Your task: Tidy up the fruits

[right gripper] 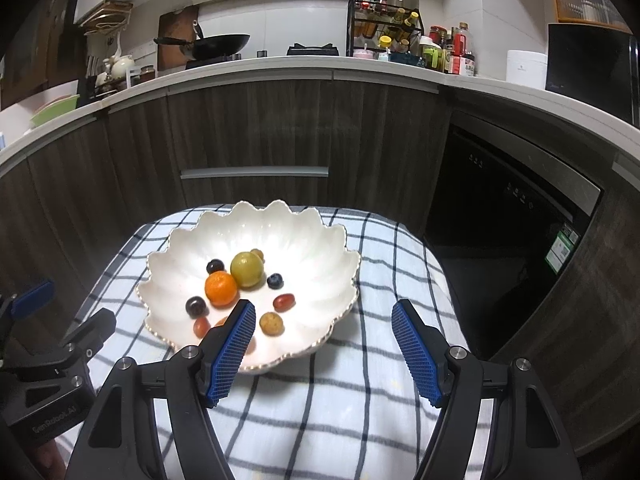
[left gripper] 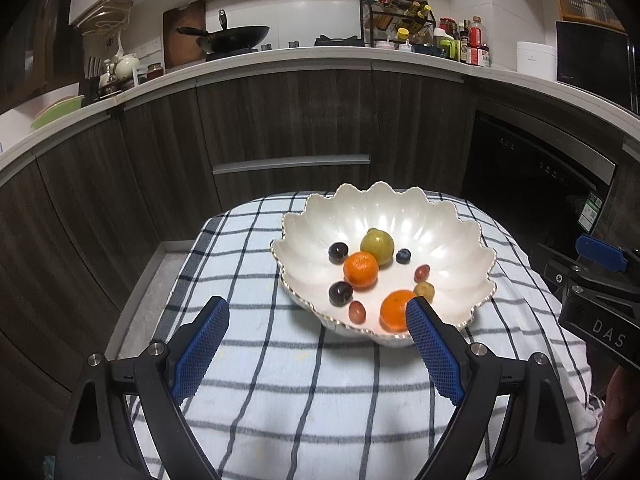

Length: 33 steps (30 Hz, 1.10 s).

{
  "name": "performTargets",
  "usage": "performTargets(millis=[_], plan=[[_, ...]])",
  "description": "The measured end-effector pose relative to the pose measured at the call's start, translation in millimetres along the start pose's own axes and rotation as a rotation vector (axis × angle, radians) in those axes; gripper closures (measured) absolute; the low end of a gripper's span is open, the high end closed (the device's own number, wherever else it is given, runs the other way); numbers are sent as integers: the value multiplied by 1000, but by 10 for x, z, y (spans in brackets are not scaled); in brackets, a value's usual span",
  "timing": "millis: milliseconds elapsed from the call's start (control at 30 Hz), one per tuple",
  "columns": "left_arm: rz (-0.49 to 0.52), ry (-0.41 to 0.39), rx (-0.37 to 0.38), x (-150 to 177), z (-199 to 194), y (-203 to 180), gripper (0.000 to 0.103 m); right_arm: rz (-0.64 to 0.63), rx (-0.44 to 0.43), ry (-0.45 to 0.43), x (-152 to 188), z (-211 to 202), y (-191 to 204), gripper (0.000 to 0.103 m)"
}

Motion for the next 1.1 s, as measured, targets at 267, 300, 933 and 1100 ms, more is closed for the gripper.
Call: performTargets(millis=[267,300,933,1100], plan=[[6,3,4,172,-192,37,12,-1,8,1,158,-175,27,31],[4,2,4,188,-215,50,12,1,9,3,187,-204,30,31],[-21,32,4,561,-634,214,12,0,7,3,541,-608,177,31],[-30,35,7,632,-727,269,12,11,11,12,668,-698,174,31]])
Point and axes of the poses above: each gripper's, at about its wrist camera, not at the fingertips, and z roughly the way its jaws point, y to its left, x to its underside, the point moved 9 cm from there along z, roughly the way its jaws point, and after that the axes turned 13 degrees about -z, right-handed, at the moved point
